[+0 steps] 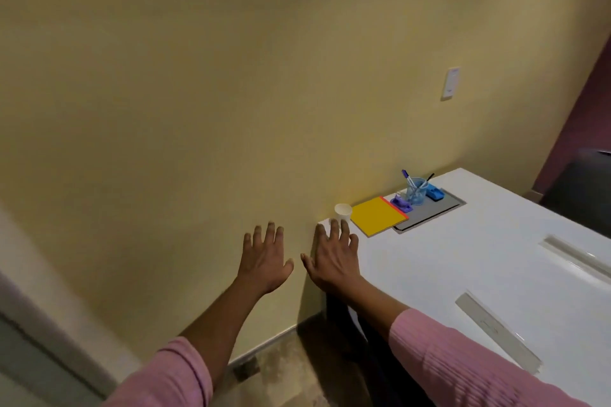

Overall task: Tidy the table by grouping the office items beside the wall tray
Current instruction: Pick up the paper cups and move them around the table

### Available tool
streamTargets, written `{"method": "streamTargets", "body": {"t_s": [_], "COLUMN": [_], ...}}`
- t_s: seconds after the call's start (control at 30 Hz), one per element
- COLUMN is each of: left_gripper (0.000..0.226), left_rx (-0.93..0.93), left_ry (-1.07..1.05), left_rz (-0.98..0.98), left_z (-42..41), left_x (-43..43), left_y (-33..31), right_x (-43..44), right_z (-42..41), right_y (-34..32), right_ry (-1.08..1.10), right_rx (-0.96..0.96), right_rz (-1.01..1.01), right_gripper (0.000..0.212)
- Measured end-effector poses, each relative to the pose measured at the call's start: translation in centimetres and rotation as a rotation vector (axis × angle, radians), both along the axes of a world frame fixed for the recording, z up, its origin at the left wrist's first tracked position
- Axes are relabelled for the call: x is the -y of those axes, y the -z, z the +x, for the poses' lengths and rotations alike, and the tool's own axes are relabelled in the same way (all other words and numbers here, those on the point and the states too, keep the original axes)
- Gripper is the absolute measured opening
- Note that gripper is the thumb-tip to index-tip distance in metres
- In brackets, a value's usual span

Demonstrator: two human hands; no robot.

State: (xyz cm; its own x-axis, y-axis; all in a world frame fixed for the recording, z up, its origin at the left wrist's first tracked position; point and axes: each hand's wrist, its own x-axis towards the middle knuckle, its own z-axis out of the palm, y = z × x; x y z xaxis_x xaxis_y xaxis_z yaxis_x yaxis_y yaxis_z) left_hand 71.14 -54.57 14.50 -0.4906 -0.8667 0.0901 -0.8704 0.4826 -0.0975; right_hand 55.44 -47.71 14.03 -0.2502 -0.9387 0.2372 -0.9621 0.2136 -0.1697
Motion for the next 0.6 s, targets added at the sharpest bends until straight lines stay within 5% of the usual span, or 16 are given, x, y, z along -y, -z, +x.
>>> {"method": "streamTargets", "body": {"t_s": [0.6], "left_gripper": [0.077], "left_rx": [0.110], "left_ry": [0.453], "left_rz": [0.175], "left_z": [-17.3], "left_x": [24.3], "left_y": [9.2], "right_x": [18.7], "right_z": [-13.0], "right_y": [8.1], "right_ry": [0.308], "right_rx": [0.038], "right_rz": [0.233], "right_gripper": [0.071]}}
